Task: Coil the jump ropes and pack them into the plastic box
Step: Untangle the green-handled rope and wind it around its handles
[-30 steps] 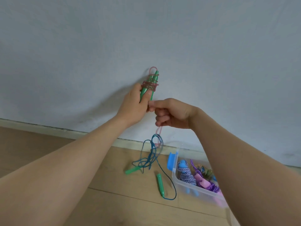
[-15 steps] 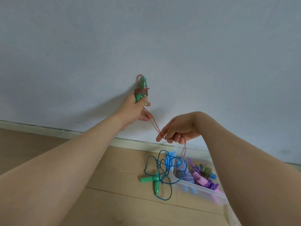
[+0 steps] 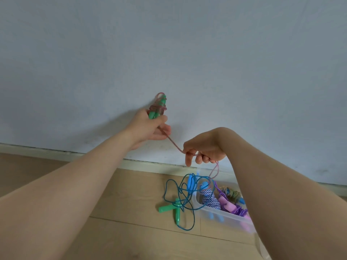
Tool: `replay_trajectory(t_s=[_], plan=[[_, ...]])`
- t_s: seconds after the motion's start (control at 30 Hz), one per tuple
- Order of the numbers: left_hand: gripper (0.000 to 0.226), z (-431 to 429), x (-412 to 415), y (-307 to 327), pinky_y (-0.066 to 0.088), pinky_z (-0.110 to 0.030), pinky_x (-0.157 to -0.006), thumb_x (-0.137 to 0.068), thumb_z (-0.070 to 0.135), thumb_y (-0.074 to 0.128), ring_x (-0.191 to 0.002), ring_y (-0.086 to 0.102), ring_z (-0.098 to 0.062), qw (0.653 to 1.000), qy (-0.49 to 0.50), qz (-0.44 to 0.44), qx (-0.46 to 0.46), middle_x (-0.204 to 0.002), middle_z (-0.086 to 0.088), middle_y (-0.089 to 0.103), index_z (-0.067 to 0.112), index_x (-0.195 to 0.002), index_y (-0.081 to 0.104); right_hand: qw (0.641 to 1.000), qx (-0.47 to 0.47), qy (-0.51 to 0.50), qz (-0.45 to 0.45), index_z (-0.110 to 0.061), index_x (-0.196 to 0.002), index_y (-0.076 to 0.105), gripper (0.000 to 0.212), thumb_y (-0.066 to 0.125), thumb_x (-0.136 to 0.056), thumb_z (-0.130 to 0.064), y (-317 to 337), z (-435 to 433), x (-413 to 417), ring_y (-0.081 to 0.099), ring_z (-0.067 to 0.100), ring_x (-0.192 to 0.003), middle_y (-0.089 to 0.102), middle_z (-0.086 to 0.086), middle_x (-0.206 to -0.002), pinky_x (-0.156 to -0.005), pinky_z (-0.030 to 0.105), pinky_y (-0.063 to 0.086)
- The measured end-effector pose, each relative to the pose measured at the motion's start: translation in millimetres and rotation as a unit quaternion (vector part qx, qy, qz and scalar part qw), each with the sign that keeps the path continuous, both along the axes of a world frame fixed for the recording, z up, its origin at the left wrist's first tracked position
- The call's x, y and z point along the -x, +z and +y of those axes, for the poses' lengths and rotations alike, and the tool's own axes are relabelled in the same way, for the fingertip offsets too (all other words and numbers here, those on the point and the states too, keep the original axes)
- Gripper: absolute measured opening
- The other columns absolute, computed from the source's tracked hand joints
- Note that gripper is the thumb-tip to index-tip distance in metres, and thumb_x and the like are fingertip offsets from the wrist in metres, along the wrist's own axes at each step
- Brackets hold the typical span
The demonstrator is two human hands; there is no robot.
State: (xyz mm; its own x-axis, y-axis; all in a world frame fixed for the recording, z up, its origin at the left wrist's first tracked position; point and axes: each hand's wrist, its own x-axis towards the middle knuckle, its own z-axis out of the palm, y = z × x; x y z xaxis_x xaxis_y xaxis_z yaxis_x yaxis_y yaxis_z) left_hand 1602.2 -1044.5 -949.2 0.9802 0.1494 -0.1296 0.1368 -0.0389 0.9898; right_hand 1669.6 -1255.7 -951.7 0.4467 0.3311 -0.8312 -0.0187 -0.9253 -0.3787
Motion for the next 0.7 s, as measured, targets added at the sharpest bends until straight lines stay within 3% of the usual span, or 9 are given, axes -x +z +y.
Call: replay_trajectory(t_s=[0.1, 0.23, 0.3, 0.4, 0.5, 0.57, 0.7], plan=[[0.021, 15, 7, -8, 0.065, -0.044, -0.079, -0.097, 0.003, 0.070, -0.085, 0.079, -0.035, 0.990, -0.050, 0.065, -0.115, -0.114, -0.023, 0.070, 0.013, -0.112, 0.059, 1.000, 0.029, 0.011, 0.006, -0.018, -0.092, 0.075, 0.041, 0.046, -0.103, -0.044, 0, -10, -1, 0.023, 0.017, -0.061, 0.036, -0.002, -0.071, -0.058, 0.030, 0.023], [0.031, 22, 11, -23, 0.060, -0.037, -0.056, -0.099, 0.012, 0.070, -0.065, 0.071, -0.026, 0.934, -0.105, 0.135, -0.314, -0.101, -0.019, 0.073, 0.004, -0.116, 0.045, 0.996, 0.035, 0.057, 0.062, -0.017, -0.087, 0.078, 0.042, 0.049, -0.103, -0.042, 3, -7, 4, 0.024, 0.015, -0.060, 0.036, -0.003, -0.069, -0.058, 0.029, 0.022], [0.036, 16, 6, -27, 0.054, -0.035, -0.055, -0.099, 0.018, 0.070, -0.068, 0.067, -0.023, 0.893, -0.103, 0.120, -0.421, -0.098, -0.015, 0.074, 0.004, -0.116, 0.041, 0.993, 0.020, 0.091, 0.078, -0.014, -0.085, 0.080, 0.044, 0.047, -0.104, -0.037, 8, 5, 8, 0.022, 0.014, -0.059, 0.033, -0.004, -0.065, -0.057, 0.029, 0.020], [0.030, 4, 1, -31, 0.049, -0.038, -0.069, -0.098, 0.017, 0.067, -0.086, 0.064, -0.030, 0.797, -0.107, 0.076, -0.589, -0.108, -0.017, 0.067, 0.005, -0.114, 0.044, 0.988, -0.044, 0.107, 0.098, -0.008, -0.084, 0.078, 0.044, 0.046, -0.104, -0.031, 20, 31, 16, 0.021, 0.012, -0.057, 0.029, -0.006, -0.060, -0.058, 0.028, 0.017], [0.006, -3, 5, -37, 0.056, -0.041, -0.082, -0.102, 0.013, 0.056, -0.093, 0.066, -0.031, 0.751, -0.178, 0.095, -0.629, -0.106, -0.009, 0.067, 0.015, -0.098, 0.053, 0.984, -0.169, 0.050, 0.027, -0.014, -0.067, 0.071, 0.043, 0.053, -0.102, -0.032, 30, 47, 16, 0.018, 0.014, -0.056, 0.024, -0.005, -0.059, -0.055, 0.028, 0.017], [0.005, 1, 8, -35, 0.056, -0.037, -0.085, -0.103, 0.016, 0.057, -0.093, 0.065, -0.027, 0.734, -0.209, 0.071, -0.643, -0.103, -0.005, 0.067, 0.018, -0.103, 0.062, 0.966, -0.253, -0.028, -0.034, -0.018, -0.065, 0.061, 0.043, 0.049, -0.102, -0.036, 32, 45, 9, 0.016, 0.015, -0.055, 0.022, -0.005, -0.059, -0.052, 0.028, 0.015], [0.025, 14, 3, -26, 0.053, -0.036, -0.080, -0.087, 0.013, 0.079, -0.092, 0.067, -0.023, 0.778, -0.229, -0.049, -0.582, -0.104, -0.003, 0.073, 0.016, -0.106, 0.063, 0.927, -0.334, -0.132, -0.109, -0.013, -0.078, 0.058, 0.029, 0.042, -0.101, -0.022, 21, 20, -8, 0.018, 0.015, -0.056, 0.028, -0.005, -0.060, -0.050, 0.027, 0.016]])
